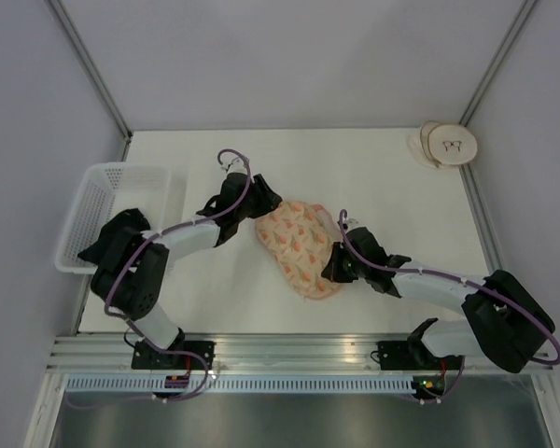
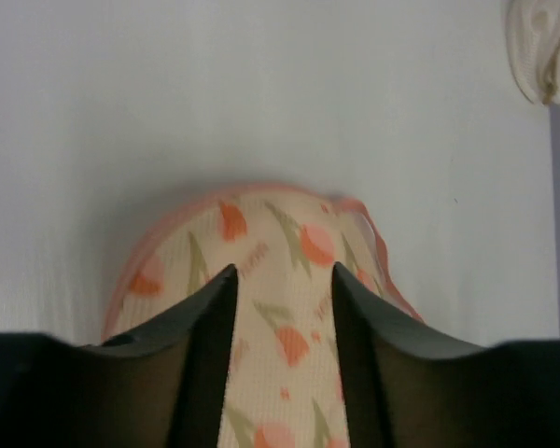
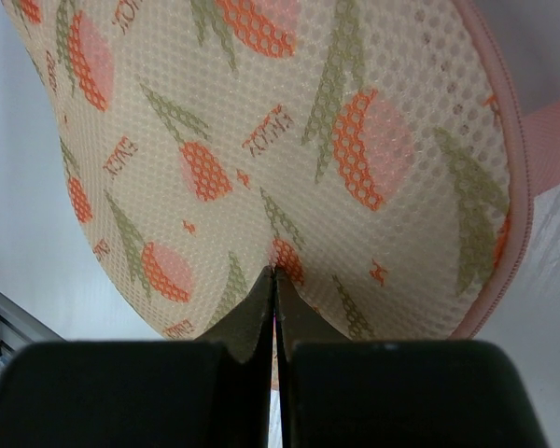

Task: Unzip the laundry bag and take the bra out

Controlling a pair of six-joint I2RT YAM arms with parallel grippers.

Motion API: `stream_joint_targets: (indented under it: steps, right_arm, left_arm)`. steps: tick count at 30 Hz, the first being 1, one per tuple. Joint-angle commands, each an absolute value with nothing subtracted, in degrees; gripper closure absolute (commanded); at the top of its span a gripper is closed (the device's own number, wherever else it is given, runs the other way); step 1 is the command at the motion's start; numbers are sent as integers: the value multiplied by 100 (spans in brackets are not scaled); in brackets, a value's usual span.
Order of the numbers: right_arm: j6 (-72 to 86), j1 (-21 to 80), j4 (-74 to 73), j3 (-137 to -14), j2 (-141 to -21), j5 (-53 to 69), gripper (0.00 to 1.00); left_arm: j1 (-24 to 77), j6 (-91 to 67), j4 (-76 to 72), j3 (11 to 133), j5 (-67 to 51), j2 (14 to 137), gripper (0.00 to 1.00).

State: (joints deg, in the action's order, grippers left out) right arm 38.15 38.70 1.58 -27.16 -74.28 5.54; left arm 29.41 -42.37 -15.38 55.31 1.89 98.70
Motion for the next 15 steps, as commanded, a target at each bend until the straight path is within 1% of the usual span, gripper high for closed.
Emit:
stream_joint_targets:
  steps: [1, 2, 4, 5, 6, 7, 9, 11, 15]
  right_arm:
    - [3885, 3885, 457, -2962, -7628, 501, 100]
    - [3885, 3885, 553, -2979, -7681, 536, 100]
    - [3894, 3894, 624, -3085, -7839, 650, 100]
    - [3885, 3902, 685, -3155, -7944, 676, 100]
    - [3893, 3911, 720, -3181, -7989, 764, 100]
    - [3902, 3911, 773, -3208, -8033, 799, 100]
    - [3902, 3929, 896, -3278, -8095, 878, 99]
    - [3929, 3946, 993, -3313, -8112, 905, 100]
    - [3937, 3981, 1020, -3366, -8112, 1028, 100]
  left_arm:
    - [3076, -4604, -1046, 4758, -96, 8484, 45]
    - [3146, -4719, -1046, 4155, -123, 7855, 43]
    - [3286, -4921, -1116, 3606, -202, 7298, 38]
    - [3452, -5000, -1142, 3125, -263, 6747, 37]
    - [3532, -5097, -1212, 2885, -342, 6532, 34]
    - [3577, -5272, -1483, 2648, -673, 6313, 32]
    - [3796, -5536, -1721, 2067, -974, 5856, 31]
    - [3998, -5624, -2310, 1594, -1019, 5687, 29]
    - [3999, -5626, -3013, 1240, -827, 5835, 26]
